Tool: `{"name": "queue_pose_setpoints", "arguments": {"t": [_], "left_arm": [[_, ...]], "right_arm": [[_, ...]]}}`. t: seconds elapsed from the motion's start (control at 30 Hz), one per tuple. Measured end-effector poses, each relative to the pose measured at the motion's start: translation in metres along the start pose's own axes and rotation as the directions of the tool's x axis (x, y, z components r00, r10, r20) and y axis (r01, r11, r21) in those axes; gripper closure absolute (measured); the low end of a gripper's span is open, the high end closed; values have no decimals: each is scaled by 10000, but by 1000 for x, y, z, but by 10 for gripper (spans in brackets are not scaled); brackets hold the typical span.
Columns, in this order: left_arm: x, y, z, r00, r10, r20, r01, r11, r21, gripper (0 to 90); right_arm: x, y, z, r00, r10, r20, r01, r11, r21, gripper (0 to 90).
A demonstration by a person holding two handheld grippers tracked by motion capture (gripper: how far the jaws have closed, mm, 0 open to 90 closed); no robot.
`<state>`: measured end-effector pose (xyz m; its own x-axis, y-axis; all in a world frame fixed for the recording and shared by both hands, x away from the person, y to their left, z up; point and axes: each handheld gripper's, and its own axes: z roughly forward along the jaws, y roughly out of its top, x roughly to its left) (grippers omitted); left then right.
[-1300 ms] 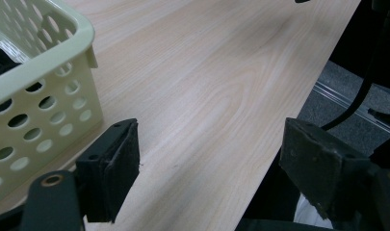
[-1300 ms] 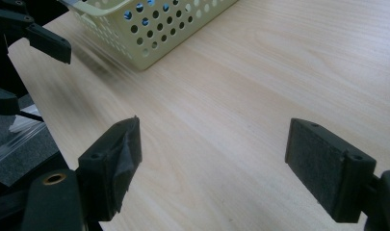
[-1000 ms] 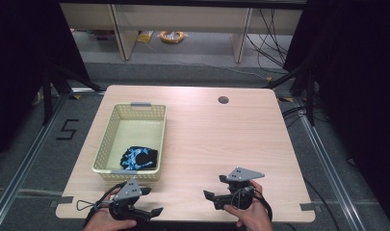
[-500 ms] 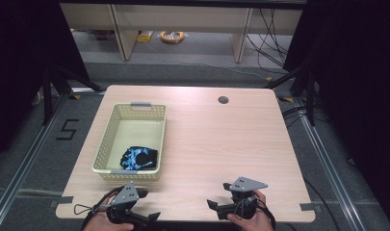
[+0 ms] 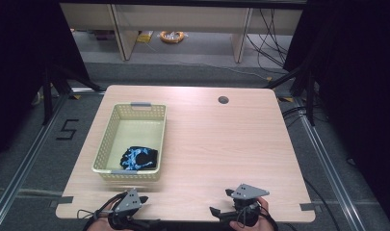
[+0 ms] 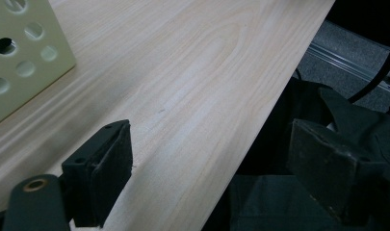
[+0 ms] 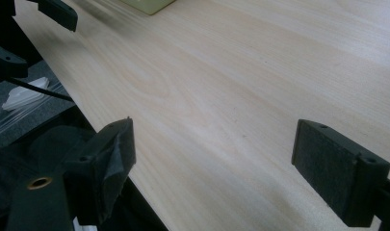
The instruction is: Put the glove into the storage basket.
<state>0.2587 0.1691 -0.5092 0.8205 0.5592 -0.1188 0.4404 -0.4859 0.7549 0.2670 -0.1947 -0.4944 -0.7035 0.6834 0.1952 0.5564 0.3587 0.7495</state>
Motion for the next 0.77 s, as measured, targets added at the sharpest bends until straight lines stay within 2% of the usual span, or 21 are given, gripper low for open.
{"name": "queue_pose_setpoints", "arguments": {"t": [0.03,0.07,0.1,0.13,0.17,0.23,0.3,0.33,0.4,0.47,0.5,0.53,0.6,0.67,0.7,0.77], "left_arm": [[1,0,0,10000,30,-42,-30,10000,22,154],[2,1,0,9995,307,-66,-306,9995,33,154],[2,0,0,9997,250,-61,-250,9997,-31,154],[1,0,1,9999,127,-30,-127,9998,-157,154],[3,1,0,9993,362,-92,-362,9993,19,153],[3,1,0,9994,340,-84,-339,9994,53,154],[2,1,0,9998,200,-31,-200,9998,-34,153],[1,1,0,9998,172,-28,-172,9998,-37,154],[2,1,0,9998,207,-33,-208,9998,-18,154],[2,1,1,9998,201,-11,-201,9998,-89,154],[4,1,-1,9986,516,-80,-515,9985,176,154],[4,1,-1,9990,454,-48,-453,9987,215,154],[1,0,1,9999,-142,16,143,9998,-99,154],[1,0,1,9998,-175,30,175,9998,-94,154],[3,1,0,9999,135,2,-135,9999,-26,154],[4,1,-1,9998,200,-28,-200,9998,47,154]], "right_arm": [[-2,0,1,9998,-147,-93,146,9999,-93,162],[-1,-1,1,9999,-135,-93,134,9999,-68,162],[-2,-1,1,9994,-355,-55,354,9994,-55,162],[-1,-1,1,9997,-256,39,256,9997,-18,162],[-2,-1,1,9993,-373,59,373,9993,-23,162],[-1,-2,2,9997,-209,-161,209,9998,-13,163],[-2,-2,2,9995,-322,27,322,9995,18,162],[1,-2,2,10000,-6,32,5,9999,134,163],[-1,-2,2,9997,-222,59,221,9997,72,163],[-3,-2,3,9993,-273,-251,276,9995,130,163],[-2,-3,3,9997,-236,39,236,9997,51,163],[-2,-3,3,9997,-259,20,259,9996,65,162],[-3,-3,3,9997,-248,-8,248,9997,68,163],[-3,-3,3,9997,-254,5,254,9997,66,163],[-4,-3,3,9995,-266,-140,268,9996,91,162],[-4,-3,3,9999,-154,-25,154,9998,160,162]]}}
